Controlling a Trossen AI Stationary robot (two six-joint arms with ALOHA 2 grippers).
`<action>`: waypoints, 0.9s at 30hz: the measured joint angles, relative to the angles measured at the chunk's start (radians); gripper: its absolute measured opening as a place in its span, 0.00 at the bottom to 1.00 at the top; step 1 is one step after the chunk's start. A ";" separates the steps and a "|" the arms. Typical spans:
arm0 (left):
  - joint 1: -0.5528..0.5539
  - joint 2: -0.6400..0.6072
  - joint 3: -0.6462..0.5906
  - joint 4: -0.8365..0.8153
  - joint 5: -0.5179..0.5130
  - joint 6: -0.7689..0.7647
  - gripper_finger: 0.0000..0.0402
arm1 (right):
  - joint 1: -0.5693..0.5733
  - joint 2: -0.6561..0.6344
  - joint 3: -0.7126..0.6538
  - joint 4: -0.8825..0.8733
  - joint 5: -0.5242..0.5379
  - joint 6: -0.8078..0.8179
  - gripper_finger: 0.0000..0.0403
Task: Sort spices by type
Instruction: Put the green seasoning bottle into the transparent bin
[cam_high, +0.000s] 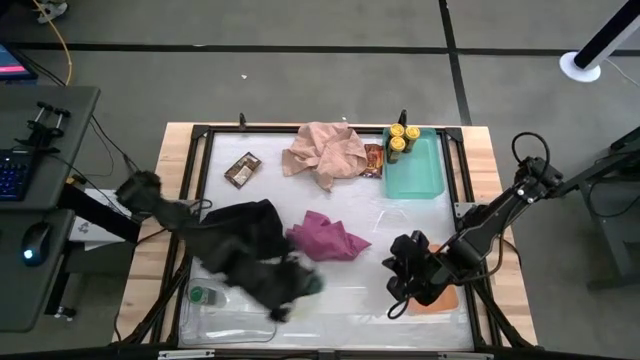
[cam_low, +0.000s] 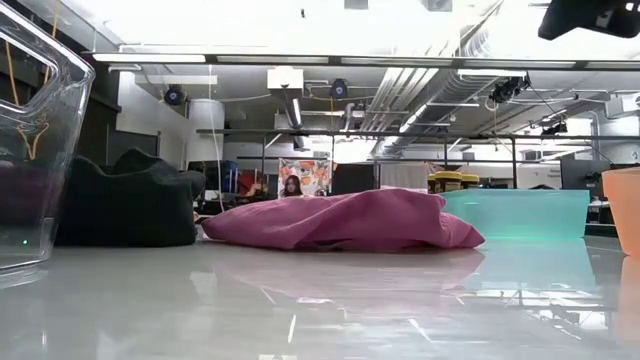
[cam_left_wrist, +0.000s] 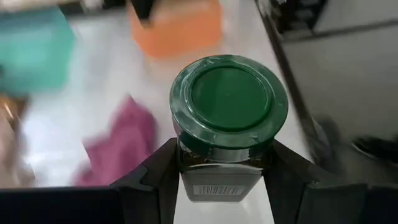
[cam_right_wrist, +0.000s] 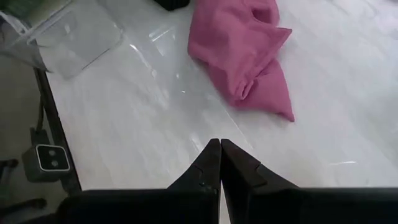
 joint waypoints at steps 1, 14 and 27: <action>-0.044 -0.014 0.000 -0.054 -0.010 -0.065 0.38 | 0.000 0.001 0.000 0.000 0.001 -0.009 0.00; -0.480 0.083 -0.002 -0.710 -0.286 -1.327 0.38 | -0.007 0.002 0.000 -0.018 0.048 -0.040 0.00; -0.545 0.227 -0.052 -0.673 -0.170 -1.276 0.38 | -0.085 0.003 0.000 0.069 0.018 -0.117 0.00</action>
